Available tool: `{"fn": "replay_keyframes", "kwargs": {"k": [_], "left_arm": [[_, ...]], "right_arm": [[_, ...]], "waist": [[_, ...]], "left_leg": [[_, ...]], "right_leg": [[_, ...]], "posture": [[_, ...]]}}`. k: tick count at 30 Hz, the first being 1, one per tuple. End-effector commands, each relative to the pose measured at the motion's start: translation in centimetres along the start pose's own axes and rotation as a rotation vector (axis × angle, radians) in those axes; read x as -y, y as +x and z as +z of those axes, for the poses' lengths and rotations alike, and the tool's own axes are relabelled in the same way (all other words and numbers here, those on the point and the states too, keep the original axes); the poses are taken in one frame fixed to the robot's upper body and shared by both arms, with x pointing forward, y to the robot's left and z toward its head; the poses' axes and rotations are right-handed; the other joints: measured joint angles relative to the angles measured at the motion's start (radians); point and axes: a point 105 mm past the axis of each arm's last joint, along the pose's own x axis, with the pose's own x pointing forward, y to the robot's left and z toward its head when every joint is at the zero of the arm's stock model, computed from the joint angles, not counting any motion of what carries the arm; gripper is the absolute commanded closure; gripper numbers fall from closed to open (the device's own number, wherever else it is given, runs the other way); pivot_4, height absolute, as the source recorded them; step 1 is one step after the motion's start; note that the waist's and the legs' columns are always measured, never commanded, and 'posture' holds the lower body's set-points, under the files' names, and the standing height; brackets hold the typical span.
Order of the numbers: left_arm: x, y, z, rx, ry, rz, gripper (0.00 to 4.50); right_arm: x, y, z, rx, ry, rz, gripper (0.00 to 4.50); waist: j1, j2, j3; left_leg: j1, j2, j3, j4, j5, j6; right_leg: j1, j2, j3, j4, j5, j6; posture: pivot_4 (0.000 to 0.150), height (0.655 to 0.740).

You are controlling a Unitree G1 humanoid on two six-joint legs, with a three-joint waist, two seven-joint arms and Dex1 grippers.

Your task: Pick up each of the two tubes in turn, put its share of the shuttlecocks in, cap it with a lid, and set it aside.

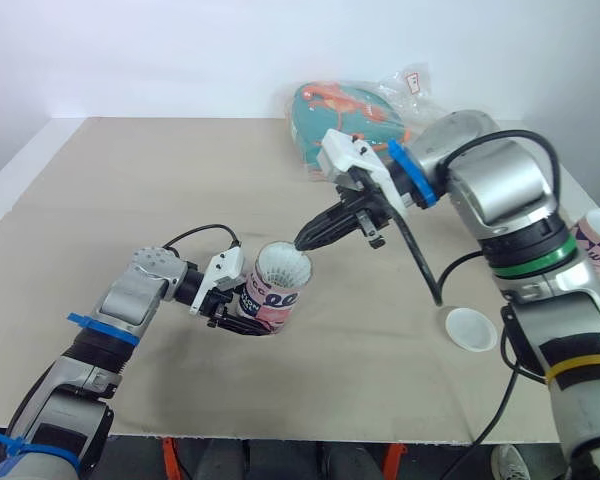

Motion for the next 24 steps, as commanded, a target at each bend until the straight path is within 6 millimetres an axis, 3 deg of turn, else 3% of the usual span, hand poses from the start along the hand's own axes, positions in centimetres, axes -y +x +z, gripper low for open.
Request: {"fn": "replay_keyframes", "kwargs": {"k": [1,5,7,10,13,17,24], "left_arm": [[0.0,0.4,0.5,0.03,0.02,0.013,1.72],[0.7,0.6,2.2,0.146,0.03,0.009,1.72],[1.2,0.6,3.0,0.208,0.025,0.009,1.72],[1.8,0.8,3.7,0.279,0.019,0.018,1.72],[2.2,1.6,4.0,0.352,0.021,0.03,1.72],[2.8,3.6,3.4,0.369,0.045,0.017,1.72],[2.7,5.6,1.5,0.321,0.07,-0.022,1.72]], "right_arm": [[-0.7,-2.7,1.3,0.048,-0.084,-0.071,4.46],[-1.5,-6.4,0.2,0.13,-0.128,-0.295,4.46],[-2.4,-8.0,-1.5,0.152,-0.05,-0.386,4.46],[-4.0,-8.9,-4.6,0.098,0.063,-0.442,4.46],[-5.5,-9.2,-8.7,-0.023,0.192,-0.485,3.67],[-6.3,-10.5,-12.3,-0.134,0.328,-0.553,1.83],[-8.3,-13.2,-18.6,-0.378,0.442,-0.539,1.83]], "waist": [[0.001,0.0,0.0],[0.003,-0.001,0.001],[0.005,-0.003,0.002],[0.004,-0.003,0.002],[-0.002,-0.003,0.002],[-0.01,-0.003,0.003],[-0.02,-0.003,0.003]], "left_leg": [[0.0,0.0,0.0,0.0,0.0,0.0],[-0.001,0.0,0.0,0.0,0.0,0.0],[-0.003,0.0,-0.001,-0.001,0.0,0.0],[-0.004,0.0,-0.002,-0.001,-0.001,0.0],[-0.003,0.0,-0.001,-0.001,-0.001,0.0],[-0.001,0.0,0.001,-0.001,-0.001,0.0],[0.002,0.0,0.004,0.002,0.001,0.0]], "right_leg": [[0.0,0.0,0.0,0.0,0.0,0.0],[0.0,-0.001,0.0,-0.001,0.0,0.0],[0.0,-0.001,-0.002,-0.002,0.0,0.0],[-0.001,-0.001,-0.001,-0.002,-0.001,0.0],[-0.002,-0.001,0.0,-0.002,-0.001,-0.001],[-0.001,0.0,0.002,-0.001,-0.001,0.0],[0.002,0.0,0.004,-0.002,0.001,0.008]], "posture": [[0.15,0.7387],[0.15,0.7387],[0.15,0.7387],[0.15,0.7387],[0.15,0.7387],[0.15,0.7387],[0.15,0.7387]]}}
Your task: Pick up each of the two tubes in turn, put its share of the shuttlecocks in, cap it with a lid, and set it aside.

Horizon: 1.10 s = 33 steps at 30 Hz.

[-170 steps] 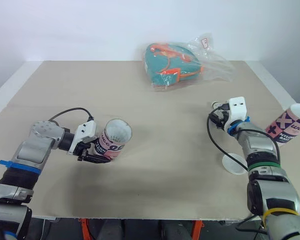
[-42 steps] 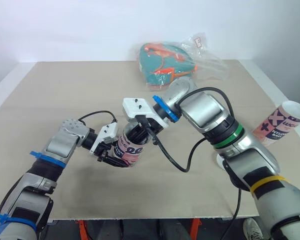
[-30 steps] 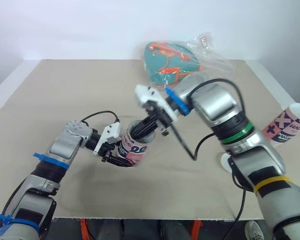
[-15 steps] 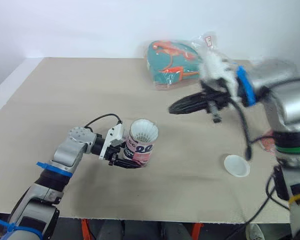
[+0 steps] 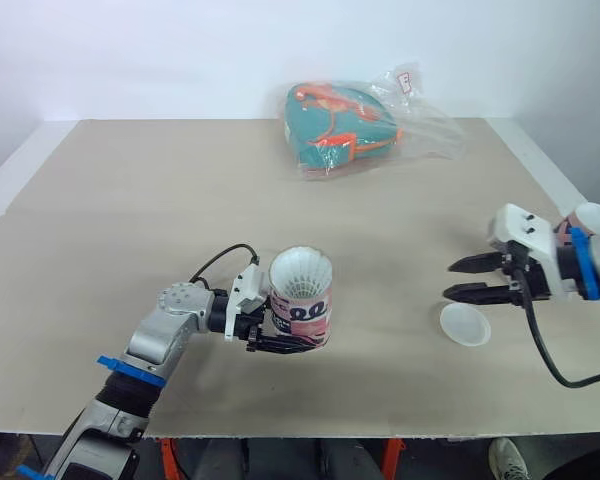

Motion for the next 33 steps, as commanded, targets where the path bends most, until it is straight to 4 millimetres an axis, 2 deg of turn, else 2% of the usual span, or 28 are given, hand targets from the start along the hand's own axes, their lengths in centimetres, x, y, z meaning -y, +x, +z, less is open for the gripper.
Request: {"fn": "replay_keyframes", "kwargs": {"k": [1,6,12,15,24,27,30,31,33], "left_arm": [[-0.2,0.3,-0.6,-0.029,0.038,-0.022,1.72],[-0.7,0.0,-1.4,-0.061,0.044,-0.023,1.72],[-1.5,-0.1,-1.4,-0.044,0.099,0.027,1.72],[-1.8,-0.1,-1.2,-0.016,0.112,0.053,1.72],[-1.1,-0.3,-1.7,-0.042,0.053,-0.005,1.72],[-0.9,-0.3,-1.9,-0.058,0.028,-0.026,1.72],[-0.6,-0.5,-2.4,-0.088,-0.01,-0.05,1.72],[-0.5,-0.5,-2.5,-0.097,-0.016,-0.054,1.72],[-0.4,-0.6,-2.7,-0.109,-0.029,-0.062,1.72]], "right_arm": [[1.0,-0.5,-2.3,-0.086,-0.003,-0.023,1.83],[2.2,0.2,-4.5,-0.116,0.075,-0.03,1.83],[2.8,1.9,-5.3,-0.115,0.113,-0.015,1.83],[2.5,2.6,-5.6,-0.131,0.122,0.006,1.83],[1.1,3.5,-5.9,-0.165,0.096,0.066,1.83],[0.7,3.6,-5.8,-0.161,0.092,0.079,2.56],[0.3,3.5,-5.7,-0.154,0.091,0.091,3.81],[0.2,3.5,-5.7,-0.155,0.09,0.091,4.43],[0.1,3.5,-5.8,-0.157,0.087,0.09,4.43]], "waist": [[-0.003,0.0,0.0],[-0.005,0.001,0.0],[-0.005,0.001,0.0],[-0.004,0.001,0.0],[-0.005,0.001,-0.001],[-0.005,0.001,-0.001],[-0.005,0.001,-0.001],[-0.005,0.001,-0.001],[-0.005,0.001,-0.001]], "left_leg": [[0.0,0.0,0.0,0.0,0.0,0.0],[0.0,0.0,0.003,0.0,0.0,0.0],[0.001,0.001,0.003,0.0,0.0,0.0],[0.0,0.0,0.004,0.0,0.0,0.0],[0.001,0.0,0.003,0.0,0.0,0.0],[0.001,0.0,0.002,0.0,0.0,0.0],[0.001,0.0,0.002,0.0,0.0,0.0],[0.001,0.0,0.002,0.0,0.0,0.0],[0.001,0.0,0.002,0.0,0.0,0.0]], "right_leg": [[0.0,0.0,0.0,0.0,0.0,0.0],[-0.001,0.0,0.002,0.0,0.001,0.001],[-0.001,0.0,0.003,0.0,0.001,0.001],[-0.001,0.0,0.004,0.0,0.001,0.002],[0.0,0.001,0.004,0.0,0.001,0.002],[0.0,0.001,0.004,0.0,0.001,0.002],[0.001,0.002,0.004,0.0,0.001,0.002],[0.001,0.002,0.004,0.0,0.001,0.002],[0.001,0.002,0.003,0.0,0.001,0.002]], "posture": [[0.15,0.7387],[0.15,0.7387],[0.15,0.7387],[0.15,0.7387],[0.15,0.7387],[0.15,0.7387],[0.15,0.7387],[0.15,0.7387],[0.15,0.7387]]}}
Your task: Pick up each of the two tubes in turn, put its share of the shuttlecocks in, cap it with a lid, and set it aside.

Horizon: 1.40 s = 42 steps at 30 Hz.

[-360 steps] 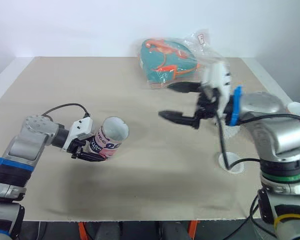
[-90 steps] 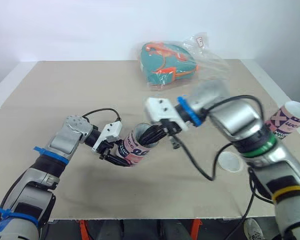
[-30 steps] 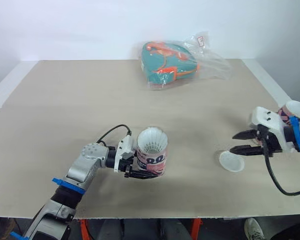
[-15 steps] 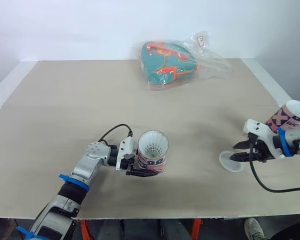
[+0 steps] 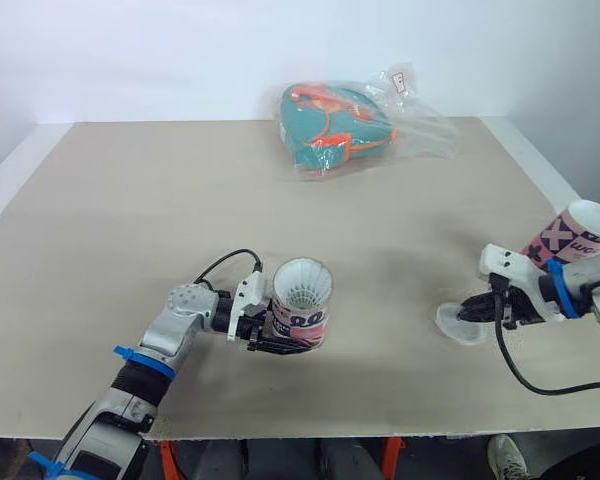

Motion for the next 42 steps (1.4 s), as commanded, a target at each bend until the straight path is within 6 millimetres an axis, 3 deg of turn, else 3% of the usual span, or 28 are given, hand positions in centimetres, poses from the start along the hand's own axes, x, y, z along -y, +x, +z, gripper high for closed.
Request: {"fn": "replay_keyframes", "kwargs": {"k": [1,5,9,14,17,22,27,33,42], "left_arm": [[0.8,-0.1,-1.1,-0.052,-0.037,-0.044,1.72],[0.8,-0.2,-1.3,-0.065,-0.051,-0.046,1.72],[0.7,-0.3,-1.7,-0.082,-0.058,-0.043,1.72],[0.6,-0.1,-1.6,-0.068,-0.058,-0.034,1.72],[0.6,0.0,-1.6,-0.067,-0.058,-0.035,1.72],[0.4,0.0,-1.6,-0.071,-0.056,-0.044,1.72],[0.2,0.2,-1.3,-0.068,-0.054,-0.053,1.72],[0.4,0.2,-1.4,-0.062,-0.07,-0.059,1.72],[0.6,0.8,-1.6,-0.076,-0.064,-0.066,1.72]], "right_arm": [[-0.5,0.0,-0.2,-0.014,-0.004,0.019,4.43],[-0.5,-0.1,0.4,-0.001,-0.022,0.008,4.43],[-0.4,-0.8,3.2,0.062,-0.094,-0.025,4.43],[-3.2,-2.5,10.3,0.317,-0.203,0.067,4.43],[-6.0,-4.2,15.5,0.473,-0.339,0.147,4.43],[-7.6,-5.0,19.8,0.539,-0.464,0.197,4.43],[-9.7,-3.7,22.6,0.481,-0.659,0.249,4.43],[-11.3,-2.2,24.4,0.426,-0.801,0.28,4.43],[-11.9,-2.2,26.5,0.438,-0.907,0.306,4.43]], "waist": [[0.0,0.0,0.0],[0.0,0.0,0.0],[-0.002,0.0,0.0],[-0.002,0.001,-0.001],[-0.001,0.001,0.0],[0.003,0.0,-0.001],[0.001,0.0,0.0],[0.002,0.0,0.0],[0.003,0.0,-0.001]], "left_leg": [[0.0,0.0,0.0,0.0,0.0,0.0],[0.0,0.0,0.0,0.0,0.0,0.0],[0.0,0.0,0.0,0.0,0.0,0.0],[0.001,0.0,0.0,0.0,0.0,0.0],[0.0,0.0,-0.001,0.0,0.0,0.0],[-0.001,0.0,-0.003,0.0,0.0,0.0],[-0.001,0.0,-0.003,-0.001,0.0,0.0],[-0.002,0.001,-0.003,-0.002,0.0,0.0],[-0.002,0.001,-0.004,-0.001,0.0,0.0]], "right_leg": [[0.0,0.0,0.0,0.0,0.0,0.0],[0.0,0.0,0.0,0.0,0.0,0.0],[0.0,0.0,0.0,0.0,0.0,0.0],[0.0,0.0,0.0,0.0,0.0,0.0],[0.0,0.0,-0.001,0.0,0.0,0.0],[0.001,0.0,-0.003,0.0,0.0,-0.001],[-0.001,0.0,-0.003,0.0,-0.001,-0.002],[-0.001,0.0,-0.004,0.0,-0.001,-0.003],[-0.001,0.0,-0.005,0.0,-0.001,-0.004]], "posture": [[0.15,0.7387],[0.15,0.7387],[0.15,0.7387],[0.15,0.7387],[0.15,0.7387],[0.15,0.7387],[0.15,0.7387],[0.15,0.7387],[0.15,0.7387]]}}
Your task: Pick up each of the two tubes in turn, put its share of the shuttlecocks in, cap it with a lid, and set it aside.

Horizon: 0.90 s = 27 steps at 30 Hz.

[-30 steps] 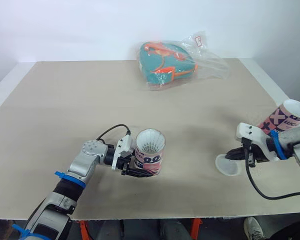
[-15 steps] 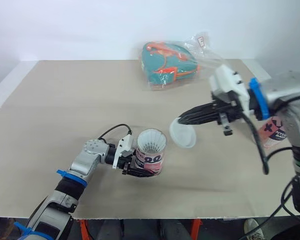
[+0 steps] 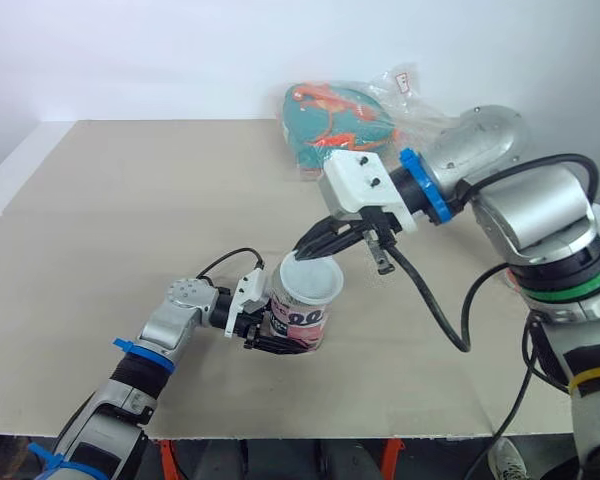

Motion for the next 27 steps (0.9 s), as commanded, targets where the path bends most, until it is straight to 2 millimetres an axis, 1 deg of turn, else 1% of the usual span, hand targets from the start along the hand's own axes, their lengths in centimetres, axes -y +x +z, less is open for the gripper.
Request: {"fn": "replay_keyframes", "kwargs": {"k": [1,2,6,12,17,19,23,25,27], "left_arm": [[0.6,0.7,-1.6,-0.053,-0.048,-0.021,1.72],[0.7,0.8,-1.6,-0.051,-0.049,-0.022,1.72],[0.8,0.7,-1.9,-0.059,-0.053,-0.019,1.72],[0.0,0.2,-1.7,-0.063,-0.049,0.015,1.72],[-0.1,0.1,-1.6,-0.062,-0.049,0.018,1.72],[-0.1,0.0,-1.6,-0.063,-0.05,0.019,1.72],[-0.1,-0.1,-1.6,-0.064,-0.052,0.021,1.72],[-0.1,-0.1,-1.6,-0.062,-0.052,0.023,1.72],[-0.1,-0.1,-1.6,-0.062,-0.052,0.025,1.72]], "right_arm": [[0.4,-0.4,1.3,0.019,-0.052,-0.003,4.43],[0.4,-0.3,1.5,0.025,-0.054,-0.001,4.43],[0.6,-0.1,1.5,0.031,-0.052,0.004,4.43],[0.5,0.0,1.1,0.03,-0.035,0.02,4.43],[-0.3,0.4,-0.2,-0.049,-0.063,0.065,4.43],[-0.9,0.9,-1.2,-0.115,-0.1,0.097,4.43],[-1.5,1.7,-2.1,-0.17,-0.139,0.137,4.43],[-1.6,2.1,-2.3,-0.187,-0.166,0.148,4.43],[-1.6,2.3,-2.1,-0.181,-0.191,0.142,4.43]], "waist": [[0.0,0.0,0.0],[0.0,0.0,0.0],[0.0,0.0,0.0],[0.0,0.0,0.0],[0.0,0.0,0.0],[0.001,0.0,0.0],[0.0,0.001,-0.001],[0.0,0.001,-0.001],[0.0,0.001,-0.002]], "left_leg": [[0.0,0.0,0.0,0.0,0.0,0.0],[0.0,0.0,0.0,0.0,0.0,0.0],[0.0,0.0,-0.001,0.0,0.0,0.0],[0.0,0.0,-0.001,0.0,0.0,0.0],[0.0,0.0,-0.001,0.001,0.0,0.0],[0.0,0.0,-0.001,0.001,0.0,0.0],[0.001,0.0,-0.001,0.001,0.0,0.0],[0.001,0.0,-0.001,0.001,0.0,0.0],[0.002,0.0,-0.001,0.001,0.0,0.0]], "right_leg": [[0.0,0.0,0.0,0.0,0.001,-0.001],[0.0,0.0,0.0,0.0,0.002,-0.003],[0.0,0.0,-0.001,0.0,0.002,-0.003],[0.0,0.0,-0.001,0.0,0.002,-0.003],[0.001,0.0,-0.001,0.0,0.002,-0.003],[0.001,0.0,-0.001,0.0,0.002,-0.003],[0.001,0.0,-0.001,0.0,0.002,-0.003],[0.002,0.0,-0.001,0.0,0.001,-0.002],[0.003,0.0,-0.001,0.0,0.0,0.0]], "posture": [[0.15,0.7387],[0.15,0.7387],[0.15,0.7387],[0.15,0.7387],[0.15,0.7387],[0.15,0.7387],[0.15,0.7387],[0.15,0.7387],[0.15,0.7387]]}}
